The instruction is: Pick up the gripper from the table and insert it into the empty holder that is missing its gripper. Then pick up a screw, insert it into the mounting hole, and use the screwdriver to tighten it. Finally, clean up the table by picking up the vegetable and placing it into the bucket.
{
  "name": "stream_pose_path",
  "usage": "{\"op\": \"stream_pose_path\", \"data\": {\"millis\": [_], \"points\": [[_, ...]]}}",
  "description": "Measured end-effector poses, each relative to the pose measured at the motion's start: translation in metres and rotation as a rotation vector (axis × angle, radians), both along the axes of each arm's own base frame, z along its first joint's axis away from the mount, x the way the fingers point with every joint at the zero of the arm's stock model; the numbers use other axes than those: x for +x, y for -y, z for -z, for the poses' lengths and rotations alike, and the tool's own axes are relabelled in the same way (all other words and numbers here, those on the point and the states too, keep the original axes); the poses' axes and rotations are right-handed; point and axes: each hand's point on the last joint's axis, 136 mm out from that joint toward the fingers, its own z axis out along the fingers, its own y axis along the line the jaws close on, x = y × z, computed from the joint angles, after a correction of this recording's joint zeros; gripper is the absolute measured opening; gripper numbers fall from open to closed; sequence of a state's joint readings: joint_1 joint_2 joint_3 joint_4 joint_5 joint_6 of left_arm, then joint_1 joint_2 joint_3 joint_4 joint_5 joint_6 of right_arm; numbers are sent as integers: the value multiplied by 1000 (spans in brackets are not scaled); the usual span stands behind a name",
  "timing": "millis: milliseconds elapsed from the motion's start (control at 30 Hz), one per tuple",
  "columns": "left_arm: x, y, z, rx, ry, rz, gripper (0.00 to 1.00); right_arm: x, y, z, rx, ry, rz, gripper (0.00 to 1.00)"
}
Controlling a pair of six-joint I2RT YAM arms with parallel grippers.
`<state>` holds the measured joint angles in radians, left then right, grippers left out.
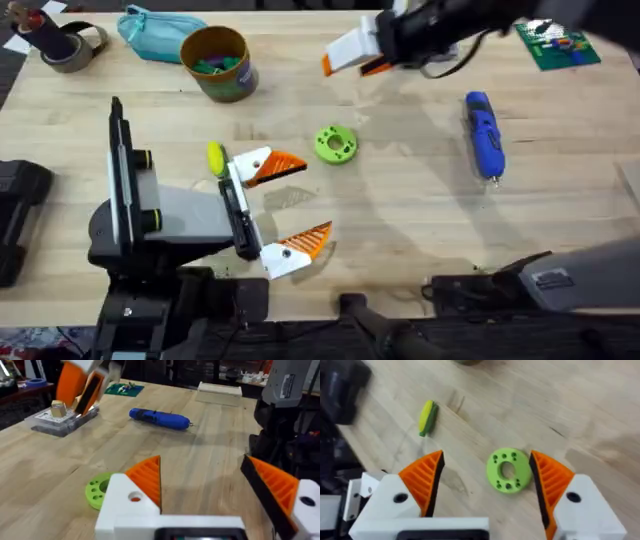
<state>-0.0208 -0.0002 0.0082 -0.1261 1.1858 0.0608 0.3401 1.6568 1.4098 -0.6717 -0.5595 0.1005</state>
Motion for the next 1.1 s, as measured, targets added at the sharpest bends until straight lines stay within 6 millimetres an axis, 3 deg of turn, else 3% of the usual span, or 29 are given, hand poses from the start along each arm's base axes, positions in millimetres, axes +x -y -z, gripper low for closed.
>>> {"op": "stream_pose_path", "data": {"millis": [167,367,467,767,1100], "points": [[0,0,0,0,0,0,986,-24,32,-35,-133,109,25,997],[0,0,0,0,0,0,986,-43,53,-51,-196,169,61,997],[0,0,0,0,0,-1,986,-54,60,-43,-205,182,71,997],[0,0,0,0,0,-1,986,-102,77,15,-353,56,-16,997],[0,0,0,0,0,-1,986,-117,68,28,-490,94,-140,997]]}}
